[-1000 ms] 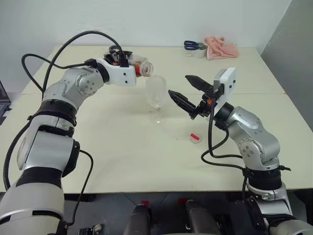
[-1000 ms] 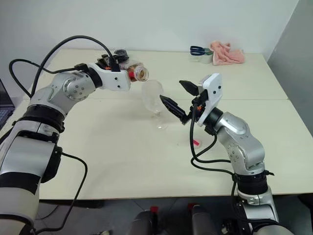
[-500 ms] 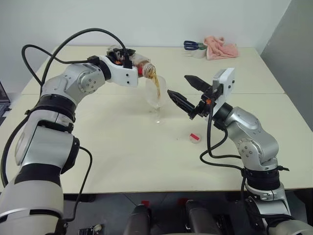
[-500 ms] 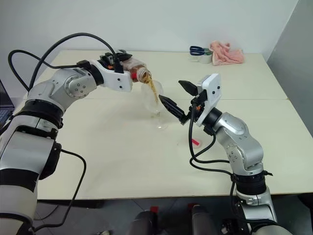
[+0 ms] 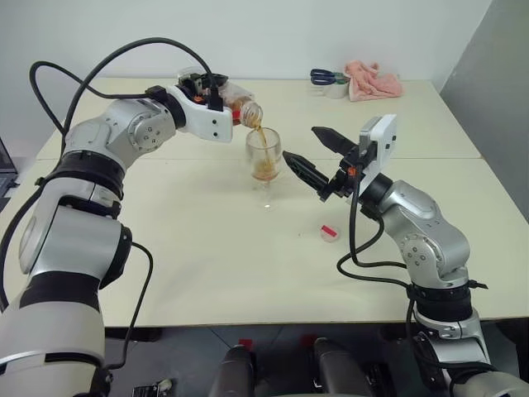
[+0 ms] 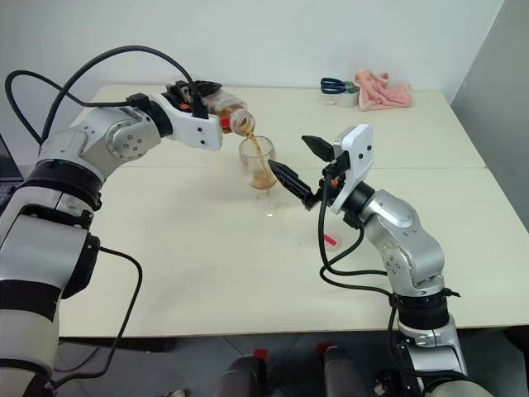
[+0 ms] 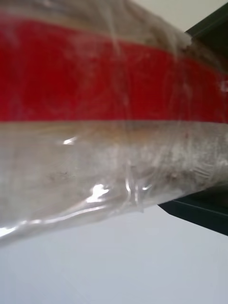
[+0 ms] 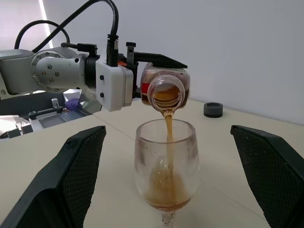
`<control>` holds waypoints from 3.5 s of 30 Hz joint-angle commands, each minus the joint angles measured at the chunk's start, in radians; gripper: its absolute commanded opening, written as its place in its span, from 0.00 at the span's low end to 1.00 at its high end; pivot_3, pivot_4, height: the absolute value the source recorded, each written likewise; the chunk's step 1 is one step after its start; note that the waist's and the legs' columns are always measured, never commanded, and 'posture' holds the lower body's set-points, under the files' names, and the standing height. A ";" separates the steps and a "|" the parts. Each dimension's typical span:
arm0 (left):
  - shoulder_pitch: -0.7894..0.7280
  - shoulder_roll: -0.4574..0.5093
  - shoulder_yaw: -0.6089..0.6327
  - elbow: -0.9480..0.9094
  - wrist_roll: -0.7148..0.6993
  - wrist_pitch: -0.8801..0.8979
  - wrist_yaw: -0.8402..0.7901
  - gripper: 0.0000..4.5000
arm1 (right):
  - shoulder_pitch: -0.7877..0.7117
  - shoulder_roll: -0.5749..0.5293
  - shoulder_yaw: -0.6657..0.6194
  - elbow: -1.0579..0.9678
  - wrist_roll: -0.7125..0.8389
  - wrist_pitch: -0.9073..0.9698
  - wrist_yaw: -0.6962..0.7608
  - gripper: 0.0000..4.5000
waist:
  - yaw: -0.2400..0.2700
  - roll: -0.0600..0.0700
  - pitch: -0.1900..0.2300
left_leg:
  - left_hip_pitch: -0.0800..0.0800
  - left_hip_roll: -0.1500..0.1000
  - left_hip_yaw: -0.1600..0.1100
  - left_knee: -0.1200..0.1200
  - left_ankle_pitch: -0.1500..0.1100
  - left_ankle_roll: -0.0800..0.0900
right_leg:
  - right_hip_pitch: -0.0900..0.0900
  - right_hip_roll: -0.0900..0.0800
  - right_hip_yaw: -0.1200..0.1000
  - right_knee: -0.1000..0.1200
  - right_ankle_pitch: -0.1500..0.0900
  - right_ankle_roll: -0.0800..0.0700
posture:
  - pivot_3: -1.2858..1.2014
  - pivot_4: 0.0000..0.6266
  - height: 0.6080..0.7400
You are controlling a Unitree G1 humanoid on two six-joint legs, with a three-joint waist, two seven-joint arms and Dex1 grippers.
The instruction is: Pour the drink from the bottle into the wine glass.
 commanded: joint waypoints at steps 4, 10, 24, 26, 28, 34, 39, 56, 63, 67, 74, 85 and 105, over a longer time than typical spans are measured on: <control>-0.055 0.027 -0.003 0.006 0.015 -0.010 0.032 0.37 | -0.009 0.006 -0.009 -0.021 0.001 -0.024 -0.008 1.00 | 0.000 0.000 0.000 | 0.000 0.000 0.000 0.001 0.000 0.000 | 0.000 0.000 0.000 0.001 0.000 0.000 | 0.52 0.24 1.00; -0.069 0.030 -0.012 0.014 0.027 -0.014 0.043 0.37 | -0.009 0.003 -0.009 -0.024 0.004 -0.020 -0.008 1.00 | 0.000 0.000 0.000 | 0.000 0.000 0.000 0.002 0.000 0.000 | -0.001 0.000 0.000 0.004 0.000 0.000 | 0.52 0.24 1.00; -0.091 0.040 -0.028 0.031 0.048 -0.010 0.059 0.37 | -0.010 0.000 -0.007 -0.019 0.004 -0.025 0.003 1.00 | -0.001 0.000 0.000 | 0.000 0.000 0.000 0.002 0.001 0.000 | -0.001 0.000 0.000 0.006 0.000 0.000 | 0.52 0.24 1.00; -0.093 0.039 -0.032 0.034 0.052 -0.009 0.065 0.37 | -0.009 0.001 -0.008 -0.020 0.004 -0.025 0.003 1.00 | -0.001 0.000 0.000 | 0.000 0.000 0.000 0.002 0.001 0.000 | -0.001 0.000 0.000 0.006 0.000 0.000 | 0.52 0.24 1.00; -0.094 0.039 -0.034 0.037 0.055 -0.010 0.068 0.37 | -0.007 0.001 -0.008 -0.022 0.005 -0.024 0.003 1.00 | -0.001 0.000 0.000 | 0.000 0.000 0.000 0.002 0.001 0.000 | -0.001 0.000 0.000 0.006 0.000 0.000 | 0.52 0.24 1.00; -0.098 0.032 -0.039 0.046 0.057 -0.006 0.077 0.37 | -0.007 0.000 -0.009 -0.025 0.007 -0.020 0.003 1.00 | -0.001 0.000 0.000 | 0.000 0.000 0.000 0.002 0.001 0.000 | -0.002 0.000 0.000 0.007 0.000 0.000 | 0.52 0.24 1.00; -0.092 0.015 -0.020 0.054 0.026 0.001 0.062 0.37 | -0.008 -0.001 -0.008 -0.025 0.008 -0.018 0.004 1.00 | -0.001 0.000 0.000 | 0.000 0.000 0.000 0.002 0.001 0.000 | -0.002 0.000 0.000 0.007 0.000 0.000 | 0.52 0.24 1.00; 0.114 -0.089 0.330 -0.163 -0.512 0.119 -0.230 0.37 | -0.001 -0.015 -0.007 -0.035 0.018 -0.004 0.017 1.00 | -0.010 0.000 0.000 | 0.001 0.000 0.001 0.003 0.001 -0.001 | -0.003 -0.001 0.001 0.010 0.000 0.000 | 0.52 0.24 1.00; 0.432 -0.138 0.527 -0.575 -0.711 0.516 -0.190 0.37 | 0.021 -0.069 0.015 -0.054 0.048 0.021 0.112 1.00 | -0.023 0.000 0.000 | 0.001 0.000 0.002 0.004 0.001 -0.001 | -0.005 -0.001 0.002 0.013 0.000 0.000 | 0.52 0.24 1.00; 0.613 -0.193 0.647 -0.731 -0.781 0.722 -0.083 0.37 | 0.106 -0.173 0.060 -0.104 0.048 -0.009 0.249 1.00 | -0.023 0.000 -0.001 | 0.001 0.001 0.002 0.004 0.001 -0.001 | -0.005 -0.001 0.002 0.013 0.000 0.000 | 0.52 0.24 1.00; 0.792 -0.318 0.781 -0.830 -0.923 0.833 -0.002 0.37 | 0.261 -0.290 0.130 -0.062 -0.058 -0.240 0.458 1.00 | -0.012 -0.001 -0.001 | 0.001 0.001 0.001 0.007 0.001 -0.001 | -0.002 -0.002 0.001 0.012 0.000 0.000 | 0.52 0.24 1.00; 0.868 -0.324 0.810 -0.793 -0.976 0.811 -0.047 0.37 | 0.268 -0.233 0.136 -0.022 -0.059 -0.241 0.427 1.00 | -0.002 -0.003 -0.002 | 0.003 0.001 0.001 0.007 0.001 -0.001 | 0.000 -0.002 0.001 0.012 0.000 0.000 | 0.52 0.24 1.00; 0.867 -0.322 0.802 -0.734 -1.011 0.808 -0.088 1.00 | 0.248 -0.194 0.126 -0.032 -0.050 -0.185 0.367 1.00 | 0.002 -0.003 -0.002 | 0.004 0.000 0.001 0.007 0.001 -0.001 | 0.001 -0.002 0.001 0.011 0.000 0.000 | 0.52 0.24 1.00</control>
